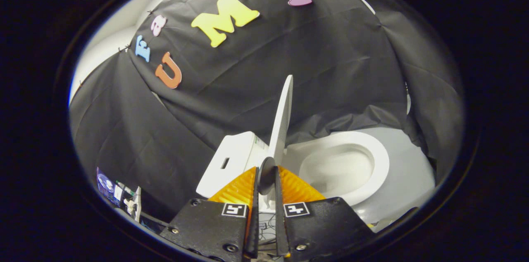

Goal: Open the toilet lid.

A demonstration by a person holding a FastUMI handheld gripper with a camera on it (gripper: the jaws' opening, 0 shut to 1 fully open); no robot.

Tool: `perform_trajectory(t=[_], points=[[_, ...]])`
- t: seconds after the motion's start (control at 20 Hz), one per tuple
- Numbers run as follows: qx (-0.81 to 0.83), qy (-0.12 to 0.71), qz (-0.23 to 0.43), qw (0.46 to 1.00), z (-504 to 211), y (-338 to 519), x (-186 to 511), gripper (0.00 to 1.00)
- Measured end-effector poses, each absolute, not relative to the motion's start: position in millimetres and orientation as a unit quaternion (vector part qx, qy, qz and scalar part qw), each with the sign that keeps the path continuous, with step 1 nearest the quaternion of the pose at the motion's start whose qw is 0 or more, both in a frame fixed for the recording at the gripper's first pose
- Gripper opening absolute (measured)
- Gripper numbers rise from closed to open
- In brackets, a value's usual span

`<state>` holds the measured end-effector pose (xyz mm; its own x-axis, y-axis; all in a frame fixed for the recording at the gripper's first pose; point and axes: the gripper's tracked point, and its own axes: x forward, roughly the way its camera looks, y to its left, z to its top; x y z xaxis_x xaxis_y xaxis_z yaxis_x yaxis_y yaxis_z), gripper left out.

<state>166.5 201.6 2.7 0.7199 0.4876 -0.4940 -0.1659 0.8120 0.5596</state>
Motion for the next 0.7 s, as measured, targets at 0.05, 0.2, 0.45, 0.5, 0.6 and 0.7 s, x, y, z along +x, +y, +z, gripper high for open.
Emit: perform_trajectory(t=[0.05,0.2,0.45,0.5,0.6,0.7], points=[[0.245,0.325,0.186,0.894,4.9,206.0,166.5,0.20],[0.247,0.322,0.194,0.893,10.6,220.0,166.0,0.20],[0.229,0.314,0.214,0.896,21.5,246.6,167.0,0.20],[0.225,0.313,0.217,0.897,23.1,251.5,166.6,0.20],[0.221,0.311,0.225,0.897,26.1,260.4,166.6,0.20],[0.219,0.310,0.230,0.896,28.3,267.2,166.3,0.20]])
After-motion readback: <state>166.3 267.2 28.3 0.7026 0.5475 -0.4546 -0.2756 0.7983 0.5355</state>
